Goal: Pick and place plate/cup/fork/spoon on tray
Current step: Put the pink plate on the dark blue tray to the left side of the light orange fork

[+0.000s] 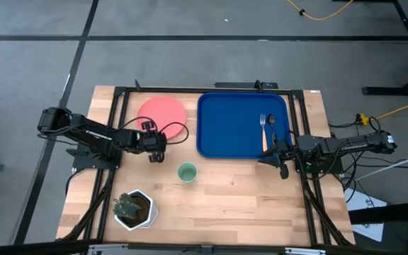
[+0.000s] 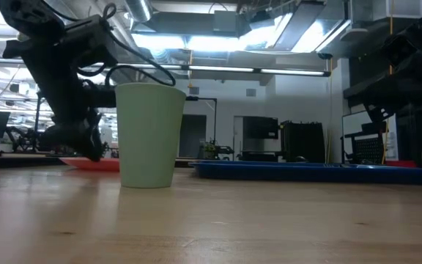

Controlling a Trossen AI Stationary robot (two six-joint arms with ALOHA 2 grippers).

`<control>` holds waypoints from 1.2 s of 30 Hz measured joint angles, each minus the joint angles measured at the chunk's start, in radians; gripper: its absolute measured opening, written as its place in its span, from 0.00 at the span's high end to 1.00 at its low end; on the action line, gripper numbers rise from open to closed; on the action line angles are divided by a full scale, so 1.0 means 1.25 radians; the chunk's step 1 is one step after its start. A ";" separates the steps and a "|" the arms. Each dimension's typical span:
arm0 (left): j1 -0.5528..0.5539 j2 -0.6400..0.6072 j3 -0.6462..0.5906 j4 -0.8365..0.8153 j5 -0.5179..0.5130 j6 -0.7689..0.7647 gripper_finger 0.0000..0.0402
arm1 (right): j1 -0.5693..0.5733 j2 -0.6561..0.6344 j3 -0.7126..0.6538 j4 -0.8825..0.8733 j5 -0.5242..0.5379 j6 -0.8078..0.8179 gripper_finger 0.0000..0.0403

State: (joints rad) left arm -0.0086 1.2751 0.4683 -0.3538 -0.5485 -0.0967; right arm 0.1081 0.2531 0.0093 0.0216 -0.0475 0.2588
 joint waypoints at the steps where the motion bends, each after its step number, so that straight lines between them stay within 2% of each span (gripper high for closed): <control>1: 0.000 0.000 0.000 0.000 0.012 0.000 0.69 | 0.000 0.000 0.000 0.000 0.000 0.000 0.76; 10: 0.029 0.040 -0.028 0.041 0.005 -0.003 0.69 | 0.000 0.000 0.000 0.002 -0.001 0.002 0.76; 16: 0.058 0.080 -0.027 0.096 -0.047 -0.004 0.70 | 0.000 0.000 0.000 0.004 -0.006 0.003 0.76; 18: 0.064 0.081 -0.027 0.097 -0.048 -0.016 0.75 | 0.000 0.000 0.000 0.004 -0.006 0.003 0.76; 21: 0.066 0.080 -0.024 0.094 -0.054 -0.025 0.91 | 0.000 0.000 0.000 0.004 -0.006 0.003 0.76; 23: 0.066 0.080 -0.011 0.095 -0.068 -0.038 0.97 | 0.000 0.000 0.000 0.004 -0.006 0.003 0.76; 27: 0.052 0.080 0.064 0.062 -0.069 -0.036 0.99 | 0.000 0.000 0.000 0.003 -0.006 0.002 0.76; 32: 0.020 0.080 0.218 0.006 -0.084 0.039 0.99 | 0.000 0.000 0.000 0.003 -0.006 0.002 0.76; 36: 0.007 0.080 0.332 0.017 -0.078 0.098 0.99 | 0.000 0.000 0.000 0.003 -0.006 0.002 0.76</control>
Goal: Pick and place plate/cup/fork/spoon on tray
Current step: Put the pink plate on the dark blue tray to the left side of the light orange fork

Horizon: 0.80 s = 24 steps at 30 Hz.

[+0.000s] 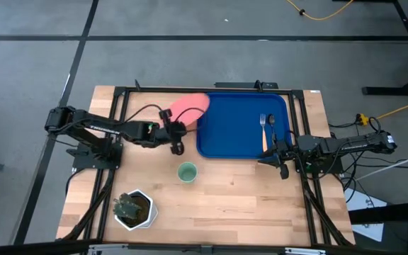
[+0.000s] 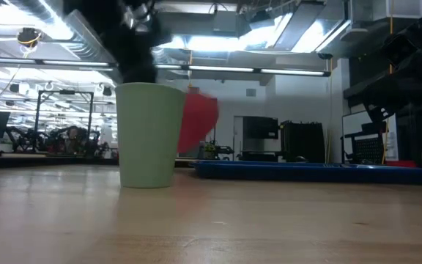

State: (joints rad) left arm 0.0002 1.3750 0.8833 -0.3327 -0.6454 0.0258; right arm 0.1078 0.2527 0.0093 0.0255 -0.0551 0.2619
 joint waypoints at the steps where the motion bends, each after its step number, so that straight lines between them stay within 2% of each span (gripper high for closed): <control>1: 0.000 0.003 0.021 0.008 0.004 0.010 0.99 | 0.000 0.000 0.000 0.000 0.000 0.000 0.76; 5: 0.002 0.064 0.089 0.056 0.065 0.082 1.00 | 0.000 0.000 0.000 0.000 0.000 -0.003 0.76; 8: 0.001 0.160 0.149 0.083 0.115 0.145 1.00 | 0.000 0.000 0.000 0.001 -0.001 0.001 0.76; 14: 0.001 0.325 0.282 0.079 0.125 0.274 1.00 | 0.000 -0.012 0.000 0.095 -0.072 0.060 0.76; 19: 0.001 0.389 0.365 0.078 0.177 0.330 1.00 | 0.000 -0.025 0.001 0.160 -0.169 0.036 0.76; 24: 0.008 0.427 0.383 0.064 0.207 0.344 1.00 | 0.000 -0.030 0.001 0.163 -0.182 0.083 0.76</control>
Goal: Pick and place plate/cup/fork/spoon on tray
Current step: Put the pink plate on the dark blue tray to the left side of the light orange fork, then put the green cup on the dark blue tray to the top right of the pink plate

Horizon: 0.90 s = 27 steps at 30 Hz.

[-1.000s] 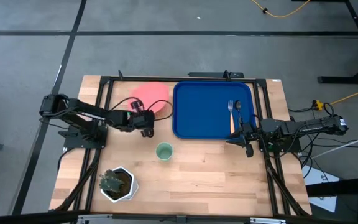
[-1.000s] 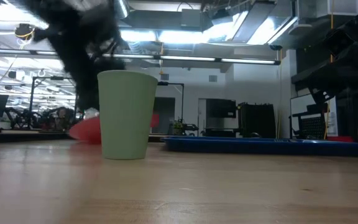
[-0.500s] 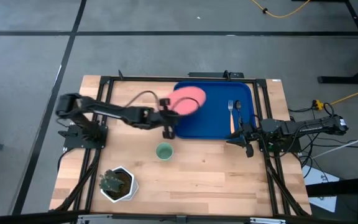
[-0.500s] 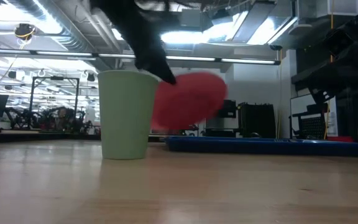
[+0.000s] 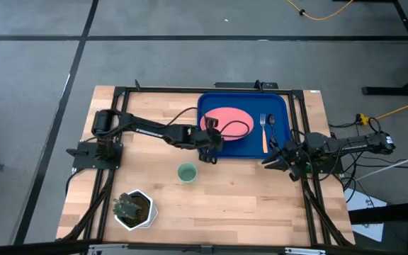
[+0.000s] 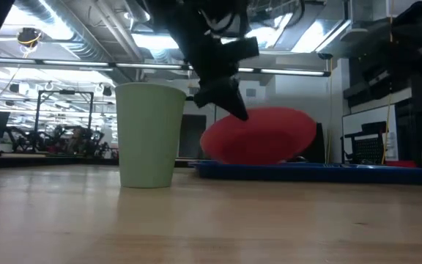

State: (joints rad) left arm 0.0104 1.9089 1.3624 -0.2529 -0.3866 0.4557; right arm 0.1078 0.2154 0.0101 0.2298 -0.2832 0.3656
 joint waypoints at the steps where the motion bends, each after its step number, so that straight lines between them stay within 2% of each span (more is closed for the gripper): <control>1: 0.003 0.009 0.000 0.000 0.007 0.000 0.99 | 0.000 0.000 0.000 0.000 0.000 0.012 0.76; 8: 0.004 0.028 0.000 0.018 -0.028 0.001 0.91 | 0.000 0.000 0.000 0.005 0.000 0.018 0.76; 15: -0.009 0.028 0.000 0.107 -0.054 0.001 0.91 | 0.000 0.000 0.000 0.003 -0.012 0.016 0.76; 21: -0.010 0.028 0.000 0.120 -0.110 -0.001 0.90 | 0.000 0.000 0.000 0.002 -0.029 0.013 0.76; 27: -0.011 0.028 -0.001 0.168 -0.088 -0.021 0.91 | 0.000 0.000 0.000 -0.003 -0.029 0.015 0.76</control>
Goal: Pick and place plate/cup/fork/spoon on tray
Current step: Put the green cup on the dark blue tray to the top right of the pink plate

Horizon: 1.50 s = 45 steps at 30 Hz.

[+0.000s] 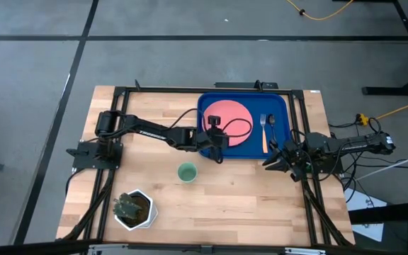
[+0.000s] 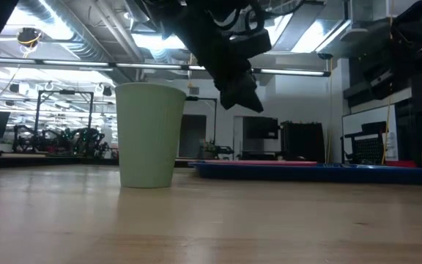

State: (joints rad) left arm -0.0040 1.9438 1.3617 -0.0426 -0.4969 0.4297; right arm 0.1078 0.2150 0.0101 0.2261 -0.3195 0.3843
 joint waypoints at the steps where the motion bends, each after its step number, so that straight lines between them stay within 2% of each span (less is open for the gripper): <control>1: 0.000 0.000 0.000 -0.001 0.013 -0.001 0.91 | 0.000 0.000 0.000 0.000 -0.001 0.000 0.76; 10: -0.004 0.000 0.000 -0.027 0.027 -0.003 0.91 | 0.000 0.000 -0.001 -0.002 -0.006 -0.001 0.76; 23: -0.032 0.000 -0.001 -0.025 -0.044 0.000 0.91 | 0.000 0.000 -0.001 -0.002 -0.006 0.000 0.76; 25: -0.040 0.000 -0.001 -0.029 -0.104 0.033 0.91 | 0.000 0.000 -0.001 -0.003 -0.006 0.000 0.76; 29: -0.063 -0.041 -0.002 -0.075 -0.362 0.184 0.91 | 0.000 0.000 -0.001 -0.005 -0.006 0.001 0.76; 30: -0.067 -0.067 -0.002 -0.094 -0.395 0.208 0.91 | 0.000 0.000 -0.001 -0.005 -0.006 0.000 0.76; 31: -0.069 -0.105 -0.002 -0.135 -0.394 0.212 0.91 | 0.000 0.000 -0.001 -0.005 -0.006 0.001 0.76; 33: -0.062 -0.193 -0.001 -0.255 -0.300 0.205 0.91 | 0.000 0.000 -0.001 -0.005 -0.006 0.001 0.76; 34: -0.048 -0.240 0.001 -0.308 -0.208 0.205 0.91 | 0.000 0.000 -0.001 -0.006 -0.006 0.000 0.76; 36: 0.016 -0.332 -0.012 -0.386 0.043 0.202 0.91 | 0.000 0.000 -0.001 -0.008 -0.006 0.001 0.76; 38: 0.133 -0.410 -0.040 -0.379 0.320 0.187 0.91 | 0.000 0.000 -0.001 -0.012 -0.006 0.001 0.76; 39: 0.193 -0.444 -0.061 -0.371 0.423 0.163 0.91 | 0.000 0.001 -0.001 -0.012 -0.005 0.001 0.76; 40: 0.247 -0.471 -0.082 -0.369 0.477 0.134 0.91 | 0.000 0.000 -0.001 -0.014 -0.005 0.001 0.76; 41: 0.285 -0.490 -0.101 -0.359 0.497 0.096 0.91 | 0.000 0.000 -0.001 -0.018 -0.005 0.000 0.76; 45: 0.344 -0.516 -0.160 -0.345 0.453 -0.017 0.91 | 0.000 0.000 -0.001 -0.020 -0.005 0.001 0.76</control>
State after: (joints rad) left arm 0.4260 1.2994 1.1622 -0.4733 0.0693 0.4089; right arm 0.1078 0.2150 0.0086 0.2011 -0.3264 0.3851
